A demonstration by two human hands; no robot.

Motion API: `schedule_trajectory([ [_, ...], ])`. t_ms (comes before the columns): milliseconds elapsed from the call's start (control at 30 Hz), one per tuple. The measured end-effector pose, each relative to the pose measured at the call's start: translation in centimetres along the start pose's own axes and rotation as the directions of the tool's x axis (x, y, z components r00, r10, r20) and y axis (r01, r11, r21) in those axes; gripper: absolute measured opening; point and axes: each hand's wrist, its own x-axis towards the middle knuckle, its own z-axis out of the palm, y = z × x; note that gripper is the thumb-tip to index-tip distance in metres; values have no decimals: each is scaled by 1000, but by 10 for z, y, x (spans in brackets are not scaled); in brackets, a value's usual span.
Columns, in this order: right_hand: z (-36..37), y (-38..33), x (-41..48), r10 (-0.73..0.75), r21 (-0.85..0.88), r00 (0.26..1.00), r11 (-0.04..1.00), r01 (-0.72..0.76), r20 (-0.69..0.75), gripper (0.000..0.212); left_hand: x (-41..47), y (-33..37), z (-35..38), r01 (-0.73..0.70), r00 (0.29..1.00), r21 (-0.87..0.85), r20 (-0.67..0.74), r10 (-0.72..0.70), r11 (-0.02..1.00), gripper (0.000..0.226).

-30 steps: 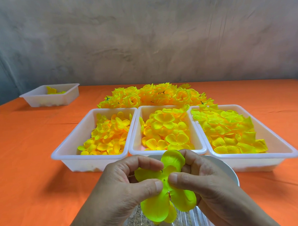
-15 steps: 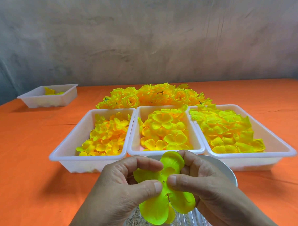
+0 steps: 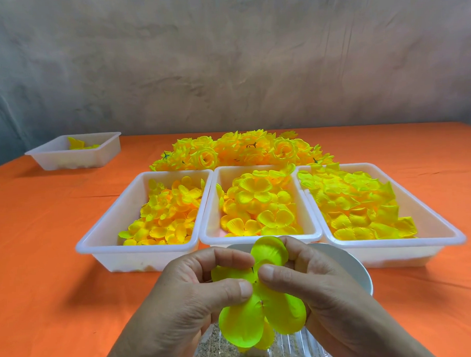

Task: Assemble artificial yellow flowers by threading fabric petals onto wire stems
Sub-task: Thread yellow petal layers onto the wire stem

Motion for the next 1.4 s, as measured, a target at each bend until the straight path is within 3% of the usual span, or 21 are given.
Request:
schedule_trajectory([
  [300, 6, 1, 1, -51, -1, 997, 999, 51, -61, 23, -1, -1, -3, 25, 999, -93, 43, -21, 995, 29],
  [633, 2, 7, 2, -7, 25, 998, 1000, 9, -54, 25, 3, -10, -5, 29, 999, -49, 15, -28, 998, 31],
  [800, -6, 14, 2, 54, -153, 990, 985, -74, -128, 33, 3, -19, -11, 93, 996, 126, 2, -94, 988, 43],
  [967, -14, 22, 2, -3, -473, 980, 876, -92, -197, 32, 2, -20, -9, 146, 989, 217, -53, -137, 965, 48],
  [1200, -17, 25, 3, -33, -512, 980, 856, -74, -196, 36, 6, -28, -21, 184, 980, 159, 39, -193, 970, 44],
  [1400, -19, 30, 3, -19, -524, 978, 846, -95, -207, 34, 7, -37, -24, 230, 972, 166, 8, -234, 959, 34],
])
